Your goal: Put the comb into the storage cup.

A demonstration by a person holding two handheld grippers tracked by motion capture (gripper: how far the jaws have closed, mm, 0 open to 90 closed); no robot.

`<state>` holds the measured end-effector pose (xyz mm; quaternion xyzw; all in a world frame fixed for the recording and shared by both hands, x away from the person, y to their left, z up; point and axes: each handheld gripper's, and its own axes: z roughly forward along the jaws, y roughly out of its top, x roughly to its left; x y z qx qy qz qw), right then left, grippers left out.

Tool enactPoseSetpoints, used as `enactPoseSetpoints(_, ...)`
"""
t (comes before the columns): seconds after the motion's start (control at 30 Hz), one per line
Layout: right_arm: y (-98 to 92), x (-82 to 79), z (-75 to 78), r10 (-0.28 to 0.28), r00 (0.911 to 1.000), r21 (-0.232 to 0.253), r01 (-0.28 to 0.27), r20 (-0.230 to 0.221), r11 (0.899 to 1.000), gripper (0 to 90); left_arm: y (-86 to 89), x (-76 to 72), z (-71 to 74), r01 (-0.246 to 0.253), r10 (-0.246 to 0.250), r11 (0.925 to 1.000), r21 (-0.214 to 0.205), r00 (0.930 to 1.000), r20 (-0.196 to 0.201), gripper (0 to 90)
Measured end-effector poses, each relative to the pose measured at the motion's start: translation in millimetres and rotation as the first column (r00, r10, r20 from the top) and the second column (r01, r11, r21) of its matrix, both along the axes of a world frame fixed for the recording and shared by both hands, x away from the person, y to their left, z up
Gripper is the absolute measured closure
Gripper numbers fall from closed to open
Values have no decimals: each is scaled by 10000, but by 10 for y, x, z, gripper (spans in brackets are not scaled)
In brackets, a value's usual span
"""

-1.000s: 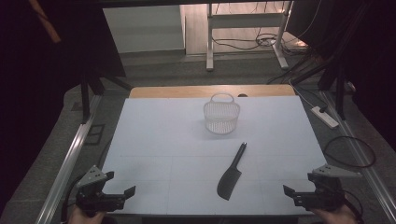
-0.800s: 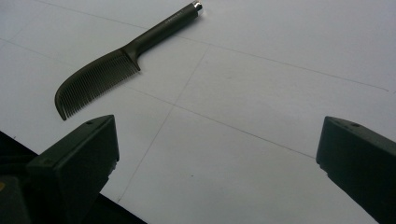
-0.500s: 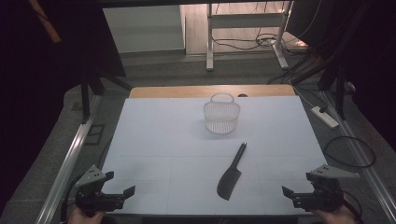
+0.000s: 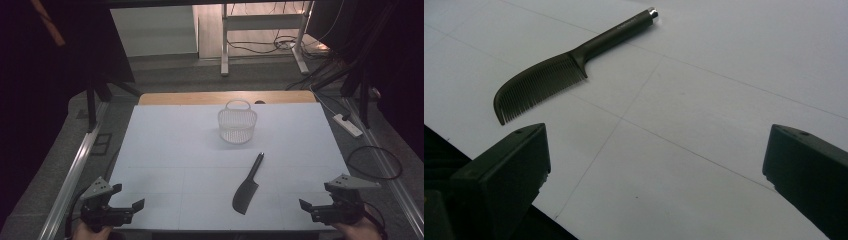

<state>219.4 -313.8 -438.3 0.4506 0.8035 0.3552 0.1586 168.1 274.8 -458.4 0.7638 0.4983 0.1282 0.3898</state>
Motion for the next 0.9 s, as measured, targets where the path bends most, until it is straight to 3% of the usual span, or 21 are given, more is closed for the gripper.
enactPoseSetpoints(0.23, 42, 57, 10, 472, 9988, 168, -471, -96, 9988, 0, 7, 2, -2, 6, -6, 10000, -61, 10000, 1, 32)
enactPoseSetpoints(0.33, 77, 82, 8, 570, 9983, -13, -570, -143, 9984, 0, 8, 4, -3, 13, -13, 10000, -64, 10000, -10, 31)
enactPoseSetpoints(0.53, 144, 143, 8, 785, 9967, -290, -780, 183, 9965, 0, 13, 3, -2, 18, -19, 9999, -105, 10000, -26, 31)
enactPoseSetpoints(0.9, 220, 233, 20, 941, 9955, -508, -943, -60, 9942, 0, 19, 7, -4, -16, 15, 9998, -182, 10000, -47, 31)
